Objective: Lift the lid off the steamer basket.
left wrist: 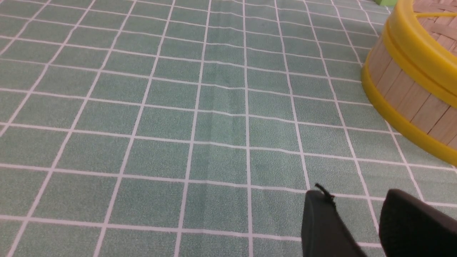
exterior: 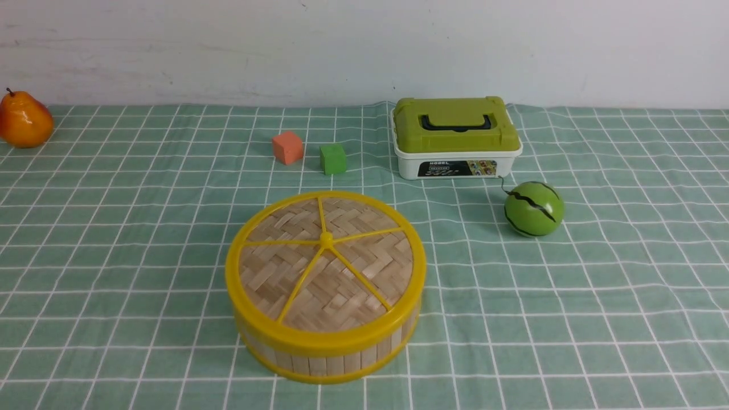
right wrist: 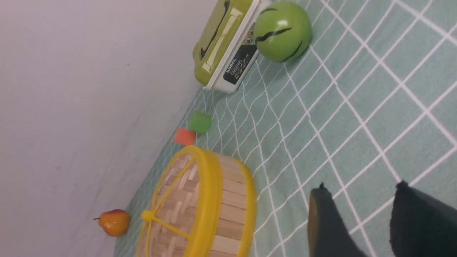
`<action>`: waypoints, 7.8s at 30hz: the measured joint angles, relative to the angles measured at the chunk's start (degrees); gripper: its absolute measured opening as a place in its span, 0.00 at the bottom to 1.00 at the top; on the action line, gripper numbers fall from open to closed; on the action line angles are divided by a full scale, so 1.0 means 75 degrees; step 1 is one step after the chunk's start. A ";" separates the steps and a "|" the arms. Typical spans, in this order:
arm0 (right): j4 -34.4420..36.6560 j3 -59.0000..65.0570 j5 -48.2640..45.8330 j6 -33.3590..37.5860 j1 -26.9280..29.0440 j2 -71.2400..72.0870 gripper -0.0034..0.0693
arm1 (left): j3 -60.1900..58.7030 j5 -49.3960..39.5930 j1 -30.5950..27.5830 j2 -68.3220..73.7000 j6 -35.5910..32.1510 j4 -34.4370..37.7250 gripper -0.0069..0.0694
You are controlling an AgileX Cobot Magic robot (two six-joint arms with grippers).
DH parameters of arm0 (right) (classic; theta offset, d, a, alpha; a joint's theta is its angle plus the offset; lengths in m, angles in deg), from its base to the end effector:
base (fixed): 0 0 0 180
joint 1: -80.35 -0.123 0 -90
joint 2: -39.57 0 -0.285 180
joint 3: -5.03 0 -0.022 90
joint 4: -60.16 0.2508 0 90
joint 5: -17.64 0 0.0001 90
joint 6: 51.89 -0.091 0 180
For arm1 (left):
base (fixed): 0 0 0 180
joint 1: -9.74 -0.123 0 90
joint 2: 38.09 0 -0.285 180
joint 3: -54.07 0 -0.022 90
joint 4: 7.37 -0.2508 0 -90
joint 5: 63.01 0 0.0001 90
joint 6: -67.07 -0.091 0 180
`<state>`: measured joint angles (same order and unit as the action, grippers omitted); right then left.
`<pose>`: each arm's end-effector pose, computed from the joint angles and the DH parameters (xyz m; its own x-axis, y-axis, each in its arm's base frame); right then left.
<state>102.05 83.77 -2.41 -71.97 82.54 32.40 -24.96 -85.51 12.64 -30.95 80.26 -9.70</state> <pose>0.0535 0.0189 0.1813 -0.2582 0.8552 -0.4494 0.0740 0.4814 0.8734 0.0522 -0.0012 0.1679 -0.3204 -0.1754 -0.9309 -0.0260 0.9840 -0.1765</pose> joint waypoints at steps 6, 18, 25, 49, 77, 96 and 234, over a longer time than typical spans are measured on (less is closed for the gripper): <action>-0.0217 -0.0239 -0.0173 0.1280 0.0000 0.0000 0.37 | 0.0000 0.0000 0.0000 0.0000 0.0000 0.0000 0.40; -0.2587 -0.6771 -0.5161 0.5433 -0.0025 -0.4936 0.02 | 0.0000 0.0000 0.0000 0.0000 0.0000 0.0000 0.40; -0.2576 -0.9137 -0.6692 0.6357 -0.1523 -0.7804 0.04 | 0.0000 0.0000 0.0000 0.0000 0.0000 0.0000 0.40; -0.3950 -1.6232 -0.6546 0.5074 -0.5368 -1.5972 0.48 | 0.0000 0.0000 0.0000 0.0000 0.0000 0.0000 0.40; -0.4319 -1.6658 -0.5879 0.4283 -0.5396 -1.7059 0.16 | 0.0000 0.0000 0.0000 0.0000 0.0000 0.0000 0.40; -0.4853 -1.0942 -0.5523 0.4260 -0.2992 -1.1531 0.16 | 0.0000 0.0000 0.0000 0.0000 0.0000 0.0000 0.40; -0.5393 -0.0060 -0.0251 0.2138 -0.0202 -0.0002 0.07 | 0.0000 0.0002 0.0000 0.0000 0.0000 0.0000 0.40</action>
<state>61.60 83.32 -4.29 -55.93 81.02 32.38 -24.96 -85.50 12.64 -30.95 80.26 -9.70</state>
